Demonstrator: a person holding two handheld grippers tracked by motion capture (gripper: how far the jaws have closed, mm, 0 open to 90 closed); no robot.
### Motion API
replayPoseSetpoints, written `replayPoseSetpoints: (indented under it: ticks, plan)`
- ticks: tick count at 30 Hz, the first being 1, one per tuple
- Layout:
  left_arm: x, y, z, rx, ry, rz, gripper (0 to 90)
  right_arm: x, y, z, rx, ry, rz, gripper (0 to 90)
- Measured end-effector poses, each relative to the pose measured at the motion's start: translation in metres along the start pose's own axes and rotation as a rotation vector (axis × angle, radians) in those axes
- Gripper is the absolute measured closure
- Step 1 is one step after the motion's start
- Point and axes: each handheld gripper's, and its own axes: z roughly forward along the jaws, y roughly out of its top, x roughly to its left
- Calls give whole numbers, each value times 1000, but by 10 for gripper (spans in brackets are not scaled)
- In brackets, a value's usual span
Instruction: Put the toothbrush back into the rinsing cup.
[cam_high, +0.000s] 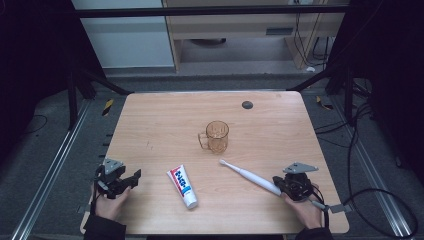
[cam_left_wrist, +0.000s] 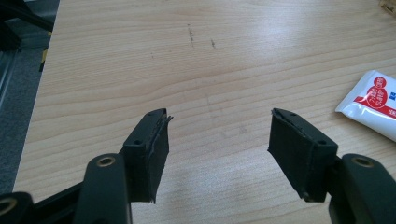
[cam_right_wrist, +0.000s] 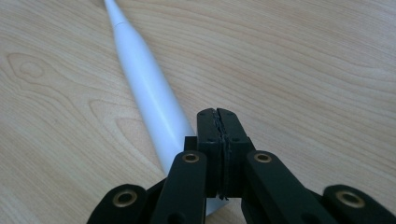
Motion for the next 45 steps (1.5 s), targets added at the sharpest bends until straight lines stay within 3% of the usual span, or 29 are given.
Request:
replayPoseSetpoints:
  ticks: [18, 34, 39, 45]
  plan:
    - [0, 0, 0, 3, -1, 2, 371, 12, -5, -4, 4, 14, -18, 884]
    - [1, 0, 1, 3, -7, -2, 370, 13, -4, -5, -1, 17, -18, 872]
    - [2, 0, 2, 5, -10, -6, 370, 7, 0, -9, -23, 6, -1, 844]
    - [-1, 1, 3, 8, -13, 8, 367, 2, 11, -15, -47, -23, 5, 745]
